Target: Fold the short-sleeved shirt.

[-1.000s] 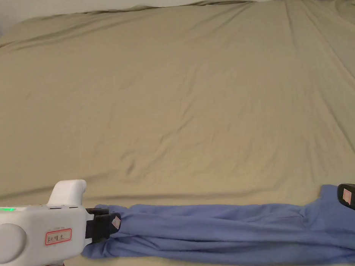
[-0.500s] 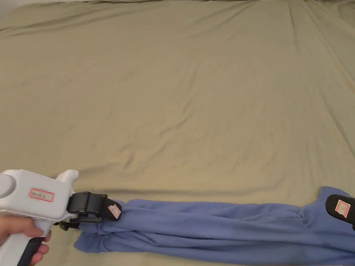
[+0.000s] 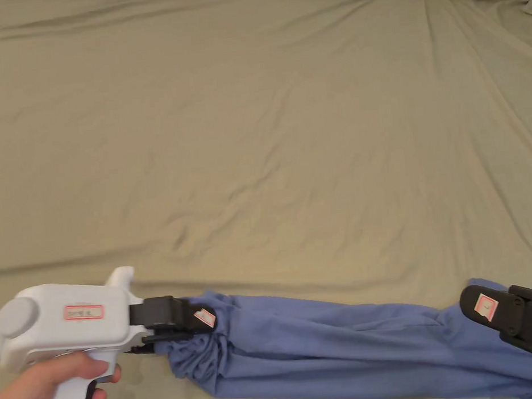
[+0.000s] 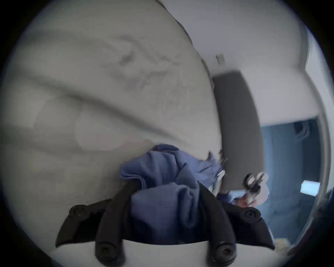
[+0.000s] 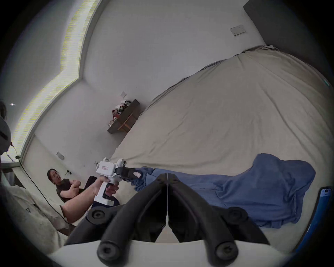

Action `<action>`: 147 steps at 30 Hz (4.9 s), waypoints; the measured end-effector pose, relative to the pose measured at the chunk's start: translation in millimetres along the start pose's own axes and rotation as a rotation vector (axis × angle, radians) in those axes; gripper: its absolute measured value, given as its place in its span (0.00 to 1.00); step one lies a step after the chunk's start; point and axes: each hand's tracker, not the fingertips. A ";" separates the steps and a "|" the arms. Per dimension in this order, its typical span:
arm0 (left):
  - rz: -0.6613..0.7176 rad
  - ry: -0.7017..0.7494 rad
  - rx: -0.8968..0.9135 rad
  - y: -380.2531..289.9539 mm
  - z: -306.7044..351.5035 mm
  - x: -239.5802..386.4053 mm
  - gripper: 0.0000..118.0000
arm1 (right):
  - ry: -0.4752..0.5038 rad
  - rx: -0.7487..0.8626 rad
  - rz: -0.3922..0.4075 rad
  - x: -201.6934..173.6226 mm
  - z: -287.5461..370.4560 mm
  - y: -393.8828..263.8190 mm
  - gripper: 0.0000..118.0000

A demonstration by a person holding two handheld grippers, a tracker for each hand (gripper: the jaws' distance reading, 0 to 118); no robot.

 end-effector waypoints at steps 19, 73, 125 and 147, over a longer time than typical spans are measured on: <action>0.021 0.306 0.259 -15.5 158.1 52.8 0.26 | -0.070 0.032 0.047 -14.2 5.5 13.7 0.03; -0.517 0.115 0.097 -30.4 -21.9 153.7 1.00 | -0.012 -0.034 0.044 -19.7 12.2 -5.3 0.03; -0.073 0.542 0.368 -49.6 -10.0 186.1 0.17 | -0.318 -0.168 0.122 -66.6 -23.6 -11.9 0.03; -0.378 0.506 0.351 -26.7 5.5 171.4 0.49 | -0.271 -0.159 0.086 -47.5 -11.5 -10.8 0.03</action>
